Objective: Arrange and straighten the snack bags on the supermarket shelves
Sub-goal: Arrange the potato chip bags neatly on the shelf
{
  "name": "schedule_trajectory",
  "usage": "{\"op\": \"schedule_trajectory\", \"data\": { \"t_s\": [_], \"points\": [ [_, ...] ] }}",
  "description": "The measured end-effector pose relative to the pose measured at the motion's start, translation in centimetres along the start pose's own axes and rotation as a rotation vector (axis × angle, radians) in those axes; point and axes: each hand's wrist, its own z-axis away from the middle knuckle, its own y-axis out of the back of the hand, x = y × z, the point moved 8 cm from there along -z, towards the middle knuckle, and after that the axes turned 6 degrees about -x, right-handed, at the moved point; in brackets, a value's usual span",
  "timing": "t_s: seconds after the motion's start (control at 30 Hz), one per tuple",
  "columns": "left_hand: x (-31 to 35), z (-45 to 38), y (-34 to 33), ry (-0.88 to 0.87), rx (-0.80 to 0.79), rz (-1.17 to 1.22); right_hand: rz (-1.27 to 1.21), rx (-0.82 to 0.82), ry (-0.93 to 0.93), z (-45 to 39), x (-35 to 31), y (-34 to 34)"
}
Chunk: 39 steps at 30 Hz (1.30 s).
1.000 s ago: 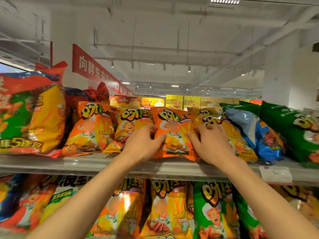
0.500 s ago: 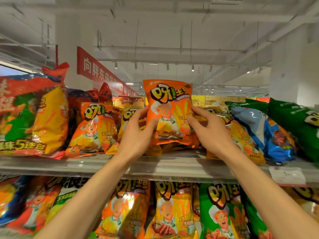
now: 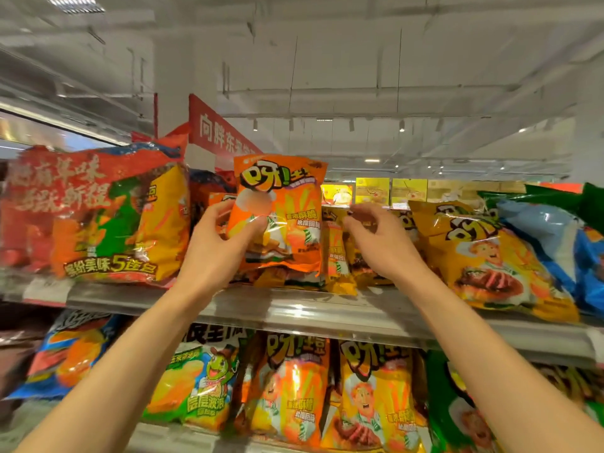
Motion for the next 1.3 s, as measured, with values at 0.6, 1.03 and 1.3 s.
{"op": "schedule_trajectory", "data": {
  "t_s": [0.6, 1.03, 1.3],
  "points": [
    [-2.0, 0.9, 2.8, -0.003, 0.051, -0.034, 0.001, 0.014, -0.200, 0.0, 2.8, -2.4],
    [-2.4, -0.4, -3.9, -0.090, -0.032, -0.303, 0.181, 0.202, -0.193, 2.9, 5.3, 7.2],
    [-3.4, -1.4, -6.7, -0.097, -0.138, -0.505, 0.226, 0.167, -0.197, 2.0, 6.1, 6.6]
  ]
}}
